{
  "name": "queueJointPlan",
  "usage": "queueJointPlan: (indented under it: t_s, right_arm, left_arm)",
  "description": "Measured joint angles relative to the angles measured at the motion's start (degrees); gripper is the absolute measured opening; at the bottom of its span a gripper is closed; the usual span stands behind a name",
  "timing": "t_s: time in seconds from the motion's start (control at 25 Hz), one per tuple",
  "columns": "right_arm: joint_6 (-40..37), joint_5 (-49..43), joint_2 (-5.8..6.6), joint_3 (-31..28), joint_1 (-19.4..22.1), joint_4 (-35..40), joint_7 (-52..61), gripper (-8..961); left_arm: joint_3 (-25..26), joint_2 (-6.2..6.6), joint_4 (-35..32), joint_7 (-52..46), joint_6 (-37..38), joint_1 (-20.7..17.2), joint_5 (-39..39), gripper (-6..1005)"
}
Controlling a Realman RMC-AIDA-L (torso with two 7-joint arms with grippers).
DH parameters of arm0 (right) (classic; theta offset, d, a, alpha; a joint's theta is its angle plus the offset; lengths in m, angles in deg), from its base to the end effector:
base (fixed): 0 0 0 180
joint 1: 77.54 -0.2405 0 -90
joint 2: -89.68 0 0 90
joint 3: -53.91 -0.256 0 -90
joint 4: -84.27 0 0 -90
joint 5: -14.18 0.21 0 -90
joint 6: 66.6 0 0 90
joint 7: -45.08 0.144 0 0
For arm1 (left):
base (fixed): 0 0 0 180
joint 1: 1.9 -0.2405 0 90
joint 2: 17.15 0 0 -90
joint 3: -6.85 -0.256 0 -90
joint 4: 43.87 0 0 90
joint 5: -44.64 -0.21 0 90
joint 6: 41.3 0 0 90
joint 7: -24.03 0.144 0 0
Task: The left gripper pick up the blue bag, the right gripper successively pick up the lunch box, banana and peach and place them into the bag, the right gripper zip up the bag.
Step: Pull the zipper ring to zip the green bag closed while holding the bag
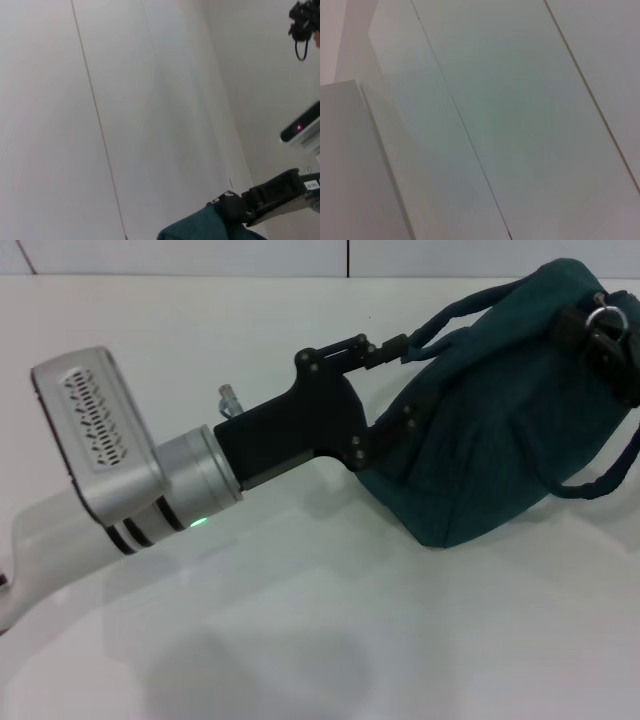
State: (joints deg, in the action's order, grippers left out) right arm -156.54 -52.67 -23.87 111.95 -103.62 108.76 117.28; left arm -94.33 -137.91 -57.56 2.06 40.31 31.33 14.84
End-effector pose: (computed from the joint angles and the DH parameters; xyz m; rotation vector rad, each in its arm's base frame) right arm 0.2524 0.3325 0.0355 -2.3200 0.6391 1.3229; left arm -0.1937 0.3154 -0.0791 -2.3652 0.1058 -1.1122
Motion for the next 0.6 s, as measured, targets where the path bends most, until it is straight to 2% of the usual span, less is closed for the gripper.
queueJointPlan:
  t_s: [0.16,0.32,0.44,0.6]
  right_arm:
    - [1.84,-0.12,-1.17,-0.30,-0.53,0.00,0.08,40]
    - [2.37,-0.01,-1.65,-0.17,-0.63,0.00,0.08,40]
    - [2.40,0.16,-1.78,-0.07,-0.64,-0.08,0.08,40]
    - [2.33,0.26,-1.85,-0.04,-0.67,-0.64,0.08,40]
  left_arm:
    - [-0.95,0.00,-0.17,-0.24,-1.70,1.24,0.07,391]
    - [-1.18,0.00,-0.28,-0.24,-4.89,2.51,0.11,554]
    - [-1.28,0.00,-0.67,-0.26,-5.21,2.62,0.76,601]
    - [-1.30,0.00,-0.83,-0.27,-5.33,2.60,2.23,569]
